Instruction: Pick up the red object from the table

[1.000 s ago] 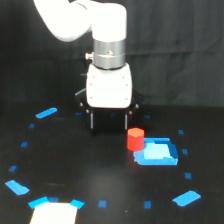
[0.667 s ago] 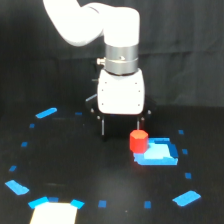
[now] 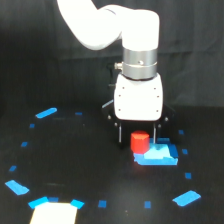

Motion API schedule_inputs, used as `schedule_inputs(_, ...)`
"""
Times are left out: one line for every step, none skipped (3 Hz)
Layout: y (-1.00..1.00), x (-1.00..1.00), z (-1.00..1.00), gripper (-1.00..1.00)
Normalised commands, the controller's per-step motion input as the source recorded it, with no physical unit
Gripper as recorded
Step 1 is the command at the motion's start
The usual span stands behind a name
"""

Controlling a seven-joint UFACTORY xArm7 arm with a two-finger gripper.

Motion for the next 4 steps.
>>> schedule_inputs(-0.52,0.05,0.05,-0.98)
schedule_inputs(-0.03,0.14,-0.24,-1.00)
schedule_inputs(-0.52,-0.28,1.00,-1.00)
schedule_inputs(0.15,0.08,1.00,-1.00)
